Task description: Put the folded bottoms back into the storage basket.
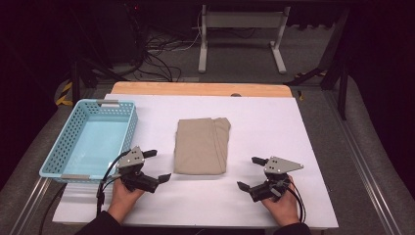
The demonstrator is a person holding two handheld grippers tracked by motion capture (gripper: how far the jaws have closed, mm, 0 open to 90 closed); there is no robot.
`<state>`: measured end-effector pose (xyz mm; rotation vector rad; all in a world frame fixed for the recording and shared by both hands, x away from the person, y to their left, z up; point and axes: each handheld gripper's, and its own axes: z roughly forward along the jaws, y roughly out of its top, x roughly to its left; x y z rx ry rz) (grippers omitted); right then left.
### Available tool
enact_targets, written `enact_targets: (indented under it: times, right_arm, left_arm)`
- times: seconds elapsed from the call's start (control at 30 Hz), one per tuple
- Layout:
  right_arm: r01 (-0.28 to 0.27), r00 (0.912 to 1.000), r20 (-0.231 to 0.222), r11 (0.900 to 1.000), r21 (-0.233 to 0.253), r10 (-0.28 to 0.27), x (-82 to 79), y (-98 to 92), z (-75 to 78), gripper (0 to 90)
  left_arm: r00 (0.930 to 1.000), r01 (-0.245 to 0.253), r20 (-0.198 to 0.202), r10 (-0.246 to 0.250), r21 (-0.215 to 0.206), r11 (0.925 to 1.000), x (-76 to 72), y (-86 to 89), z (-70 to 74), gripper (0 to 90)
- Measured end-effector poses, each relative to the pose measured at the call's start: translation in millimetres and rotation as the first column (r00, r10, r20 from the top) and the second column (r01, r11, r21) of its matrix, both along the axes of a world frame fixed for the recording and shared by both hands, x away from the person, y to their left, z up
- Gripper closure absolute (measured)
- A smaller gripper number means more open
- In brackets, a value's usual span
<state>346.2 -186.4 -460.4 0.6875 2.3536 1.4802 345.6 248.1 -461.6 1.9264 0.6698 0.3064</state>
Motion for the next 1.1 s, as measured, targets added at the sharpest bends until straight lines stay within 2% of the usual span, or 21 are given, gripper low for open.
enact_targets:
  times: [0.6, 0.8, 1.1]
  right_arm:
    - [0.000, 0.9998, -0.021, 1.000, -0.003, 0.000, 1.6, 0.6, -1.6, 0.0]
    - [0.002, 0.9996, -0.027, 1.000, -0.001, -0.002, 2.7, 0.3, -2.1, 0.0]
    - [0.004, 0.9993, -0.038, 1.000, 0.002, -0.004, 3.2, -0.7, -2.3, 0.0]
  left_arm:
    - [1.0000, -0.007, -0.004, 0.007, 0.021, 0.9998, 0.3, -2.3, 0.0, 0.0]
    - [0.9999, -0.015, -0.007, 0.016, 0.049, 0.9987, -0.6, -5.1, 1.6, 0.0]
    - [0.9997, -0.011, -0.024, 0.011, 0.008, 0.9999, 1.9, -6.4, 15.2, 0.0]
